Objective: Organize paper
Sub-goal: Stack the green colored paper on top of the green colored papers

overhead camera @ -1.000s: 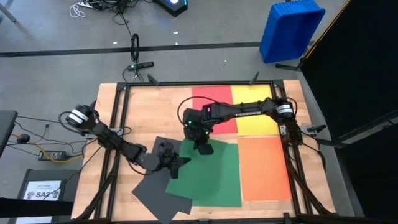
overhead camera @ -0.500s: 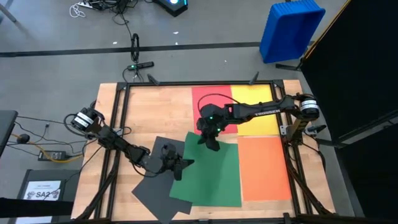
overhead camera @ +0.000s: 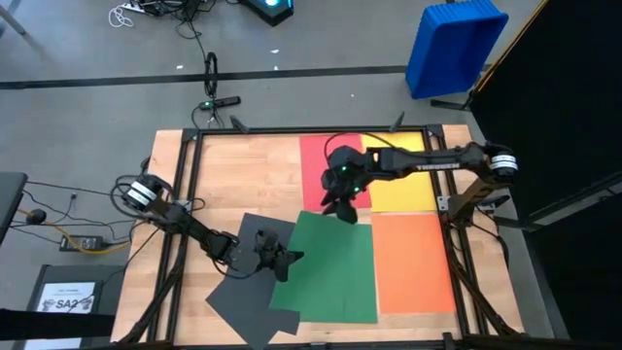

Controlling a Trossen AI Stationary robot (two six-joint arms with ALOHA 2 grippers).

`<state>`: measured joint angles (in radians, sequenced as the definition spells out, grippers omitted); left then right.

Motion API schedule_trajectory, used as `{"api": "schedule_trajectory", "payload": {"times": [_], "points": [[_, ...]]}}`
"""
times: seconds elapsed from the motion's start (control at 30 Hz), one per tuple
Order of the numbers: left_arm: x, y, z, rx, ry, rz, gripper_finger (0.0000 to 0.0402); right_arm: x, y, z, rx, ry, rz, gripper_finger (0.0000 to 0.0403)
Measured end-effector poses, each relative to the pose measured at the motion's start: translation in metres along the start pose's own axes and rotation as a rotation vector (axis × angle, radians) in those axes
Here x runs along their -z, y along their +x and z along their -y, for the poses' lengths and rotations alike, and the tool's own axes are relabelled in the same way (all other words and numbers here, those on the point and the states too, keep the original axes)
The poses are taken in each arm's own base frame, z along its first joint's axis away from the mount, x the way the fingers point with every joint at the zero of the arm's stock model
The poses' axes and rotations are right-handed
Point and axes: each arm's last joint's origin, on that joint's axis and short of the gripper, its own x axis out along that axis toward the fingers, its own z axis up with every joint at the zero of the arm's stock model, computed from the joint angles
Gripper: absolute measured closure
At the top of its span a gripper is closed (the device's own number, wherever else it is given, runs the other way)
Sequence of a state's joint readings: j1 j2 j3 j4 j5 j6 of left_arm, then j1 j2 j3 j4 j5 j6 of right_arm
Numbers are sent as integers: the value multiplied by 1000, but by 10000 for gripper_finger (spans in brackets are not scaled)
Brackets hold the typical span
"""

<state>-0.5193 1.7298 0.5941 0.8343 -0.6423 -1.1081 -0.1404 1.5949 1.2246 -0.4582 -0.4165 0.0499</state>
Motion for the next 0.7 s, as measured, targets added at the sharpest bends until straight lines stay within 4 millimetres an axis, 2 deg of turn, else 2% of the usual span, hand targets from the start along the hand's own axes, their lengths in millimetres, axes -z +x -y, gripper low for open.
{"api": "schedule_trajectory", "payload": {"times": [0.17, 0.33, 0.5, 0.7], "points": [[1, 3, 1, -6, -4, 15, 402, 17, -21, -4, 51, -18, 37, 240], [4, -1, 4, -33, -7, 86, 402, 56, -35, -17, 65, 24, 232, 253], [14, -9, 3, -71, -38, 100, 402, 97, -32, -41, -13, 68, 369, 275], [15, -10, 7, -73, -77, 128, 402, 139, -7, -75, 74, 44, 226, 306]]}}
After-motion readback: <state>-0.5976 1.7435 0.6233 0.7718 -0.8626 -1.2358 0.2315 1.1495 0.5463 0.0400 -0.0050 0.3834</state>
